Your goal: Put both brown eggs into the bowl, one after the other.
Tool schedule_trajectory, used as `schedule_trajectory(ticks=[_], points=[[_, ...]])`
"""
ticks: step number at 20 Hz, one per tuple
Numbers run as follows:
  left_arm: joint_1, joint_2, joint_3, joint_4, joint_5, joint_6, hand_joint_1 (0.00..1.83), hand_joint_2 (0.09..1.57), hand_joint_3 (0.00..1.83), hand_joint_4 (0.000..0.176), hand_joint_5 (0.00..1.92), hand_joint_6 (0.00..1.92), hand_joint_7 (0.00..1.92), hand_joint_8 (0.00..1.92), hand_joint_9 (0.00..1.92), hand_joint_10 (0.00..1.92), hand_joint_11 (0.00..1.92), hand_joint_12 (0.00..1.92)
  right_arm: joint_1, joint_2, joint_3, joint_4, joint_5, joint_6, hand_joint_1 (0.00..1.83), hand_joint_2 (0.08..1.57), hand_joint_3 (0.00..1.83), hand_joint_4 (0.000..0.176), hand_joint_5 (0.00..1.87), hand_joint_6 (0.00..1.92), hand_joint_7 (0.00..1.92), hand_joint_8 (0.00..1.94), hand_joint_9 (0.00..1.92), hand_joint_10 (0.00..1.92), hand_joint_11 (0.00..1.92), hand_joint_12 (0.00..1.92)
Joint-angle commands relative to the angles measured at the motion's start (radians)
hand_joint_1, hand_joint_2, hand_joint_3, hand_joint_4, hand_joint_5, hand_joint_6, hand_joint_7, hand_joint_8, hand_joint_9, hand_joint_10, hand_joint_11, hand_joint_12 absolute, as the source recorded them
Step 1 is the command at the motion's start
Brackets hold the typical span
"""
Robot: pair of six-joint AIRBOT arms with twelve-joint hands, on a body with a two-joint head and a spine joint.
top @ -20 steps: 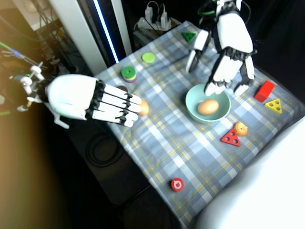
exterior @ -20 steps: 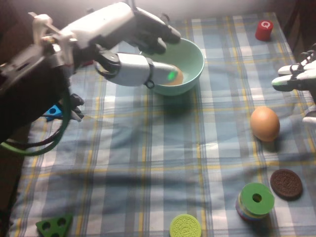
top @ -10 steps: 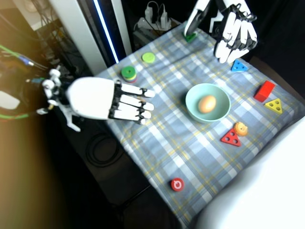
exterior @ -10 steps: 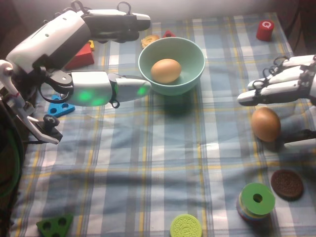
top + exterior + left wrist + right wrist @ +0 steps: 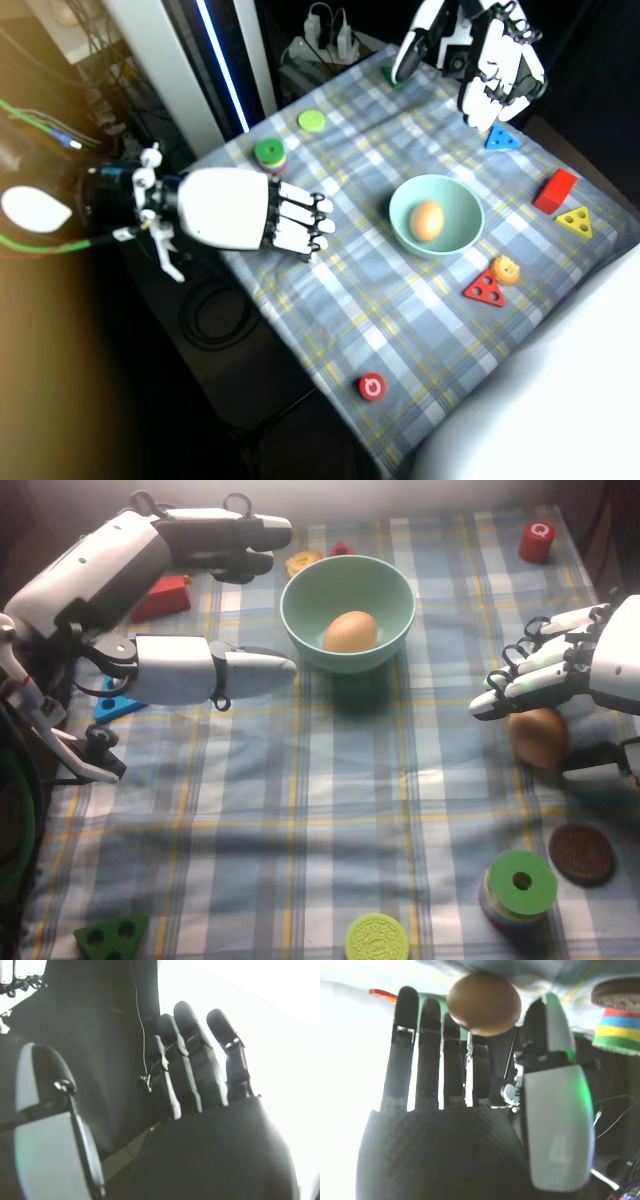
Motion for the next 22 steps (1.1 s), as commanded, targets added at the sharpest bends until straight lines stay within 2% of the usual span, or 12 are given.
schedule_trajectory(ticks=[1,2,8,9,10,11,12,13,14,15,19,22], points=[[-0.005,0.008,0.000,0.018,-0.134,-0.016,0.95,0.84,0.00,0.054,0.61,0.00,0.71,0.00,0.57,0.27,0.00,1.21,0.015,0.001,0.005,0.029,0.089,0.002,1.13,1.08,0.00,0.086,0.59,0.01,0.63,0.01,0.73,0.02,0.43,0.88],[-0.005,0.008,0.001,0.018,-0.135,-0.019,0.92,0.85,0.00,0.059,0.60,0.00,0.72,0.01,0.58,0.27,0.00,1.26,0.017,0.001,0.007,0.027,0.086,0.002,1.18,1.08,0.00,0.106,0.56,0.00,0.62,0.00,0.76,0.02,0.44,0.93],[-0.003,0.007,0.001,0.017,-0.135,-0.026,0.94,0.84,0.00,0.058,0.62,0.00,0.74,0.00,0.58,0.31,0.00,1.18,0.025,-0.006,0.011,0.025,0.083,0.002,1.35,1.06,0.00,0.003,0.73,0.00,0.78,0.01,0.96,0.04,0.64,1.06],[-0.003,0.007,0.001,0.017,-0.135,-0.027,0.92,0.85,0.00,0.058,0.61,0.00,0.73,0.00,0.57,0.31,0.00,1.15,0.026,-0.008,0.011,0.026,0.083,0.002,1.55,1.03,0.05,0.000,0.77,0.01,0.84,0.00,0.94,0.88,0.75,1.14],[-0.003,0.008,0.001,0.017,-0.136,-0.028,0.93,0.85,0.00,0.058,0.61,0.00,0.73,0.00,0.57,0.31,0.00,1.12,0.026,-0.010,0.011,0.026,0.083,0.002,1.59,1.07,0.02,0.000,0.79,0.00,0.87,0.00,0.89,1.12,0.78,1.18],[-0.002,0.008,0.001,0.017,-0.136,-0.030,0.91,0.85,0.00,0.059,0.61,0.00,0.73,0.00,0.58,0.31,0.00,1.12,0.026,-0.011,0.011,0.026,0.083,0.002,1.51,1.07,0.03,0.000,0.86,0.01,0.94,0.85,0.93,1.09,0.91,1.22],[-0.001,0.008,0.001,0.017,-0.136,-0.032,0.92,0.85,0.00,0.043,0.62,0.00,0.75,0.01,0.58,0.30,0.00,1.14,0.026,-0.012,0.011,0.027,0.083,0.002,1.35,1.13,0.00,0.000,0.92,0.01,0.91,1.14,0.99,1.50,1.08,1.70],[0.000,0.007,0.001,0.015,-0.136,-0.033,0.92,0.85,0.00,0.043,0.62,0.00,0.75,0.01,0.58,0.30,0.00,1.14,0.026,-0.012,0.011,0.031,0.083,0.002,1.35,1.13,0.00,0.000,0.92,0.01,0.91,1.14,0.99,1.50,1.08,1.70],[0.001,0.007,0.001,0.014,-0.136,-0.033,0.91,0.85,0.00,0.030,0.63,0.00,0.75,0.01,0.59,0.31,0.00,1.20,0.026,-0.012,0.011,0.037,0.084,0.002,1.21,1.12,0.00,0.000,0.97,0.76,0.78,1.69,1.06,1.84,1.21,1.88],[0.003,0.008,0.001,0.011,-0.138,-0.037,0.89,0.86,0.00,0.030,0.63,0.00,0.75,0.00,0.58,0.31,0.00,1.15,0.026,-0.012,0.013,0.054,0.095,0.002,1.17,1.12,0.00,0.000,0.97,0.93,0.80,1.86,1.14,1.90,1.33,1.91],[0.012,0.009,0.005,0.008,-0.145,-0.064,0.89,0.86,0.00,0.024,0.66,0.00,0.78,0.01,0.60,0.34,0.00,1.18,0.026,-0.016,0.020,0.164,0.181,-0.007,1.16,1.12,0.00,0.000,0.98,0.97,0.81,1.69,1.02,1.92,1.17,1.92],[0.019,0.010,0.006,0.001,-0.147,-0.069,0.86,0.89,0.00,0.006,0.66,0.00,0.77,0.01,0.58,0.35,0.00,1.20,0.026,-0.025,0.023,0.240,0.239,-0.027,1.26,1.08,0.00,0.000,1.11,0.59,1.05,1.06,1.09,0.78,0.90,1.30]])
